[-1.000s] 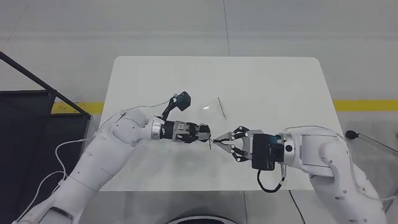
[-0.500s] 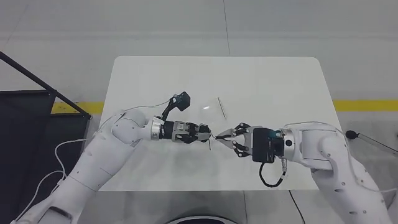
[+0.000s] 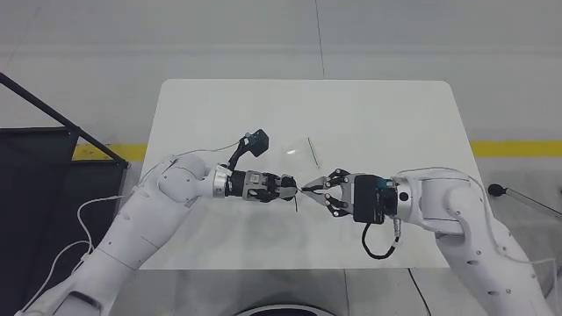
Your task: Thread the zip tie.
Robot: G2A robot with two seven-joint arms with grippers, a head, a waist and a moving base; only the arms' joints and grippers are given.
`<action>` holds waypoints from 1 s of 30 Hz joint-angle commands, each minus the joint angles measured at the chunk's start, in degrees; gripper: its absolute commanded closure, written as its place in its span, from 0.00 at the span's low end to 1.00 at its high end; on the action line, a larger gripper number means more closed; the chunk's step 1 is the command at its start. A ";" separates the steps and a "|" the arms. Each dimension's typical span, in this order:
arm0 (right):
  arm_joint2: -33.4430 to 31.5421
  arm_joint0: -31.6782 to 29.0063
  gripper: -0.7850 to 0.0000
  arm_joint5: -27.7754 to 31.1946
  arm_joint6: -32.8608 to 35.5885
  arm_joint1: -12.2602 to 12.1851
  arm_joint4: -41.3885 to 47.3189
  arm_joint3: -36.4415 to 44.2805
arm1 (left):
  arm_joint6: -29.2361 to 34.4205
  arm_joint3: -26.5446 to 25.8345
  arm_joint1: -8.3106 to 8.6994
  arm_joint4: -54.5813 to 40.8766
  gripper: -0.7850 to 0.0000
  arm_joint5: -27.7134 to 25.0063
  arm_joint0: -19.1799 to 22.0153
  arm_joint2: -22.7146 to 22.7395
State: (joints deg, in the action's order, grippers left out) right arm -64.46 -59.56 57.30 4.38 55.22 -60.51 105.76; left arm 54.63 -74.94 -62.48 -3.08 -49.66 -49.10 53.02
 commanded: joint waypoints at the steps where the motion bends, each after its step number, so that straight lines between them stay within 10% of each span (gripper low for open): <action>1: 0.28 0.28 1.00 -0.08 0.04 0.09 0.04 -0.37 | 0.00 0.00 0.00 0.00 1.00 0.00 0.00 0.00; 30: 1.34 1.86 1.00 -0.64 0.88 0.77 0.71 -2.23 | 0.00 0.00 0.00 0.00 1.00 0.00 0.00 0.00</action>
State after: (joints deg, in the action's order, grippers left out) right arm -63.11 -57.69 56.70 5.29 55.98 -59.84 103.55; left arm 54.63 -74.94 -62.48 -3.08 -49.66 -49.10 53.02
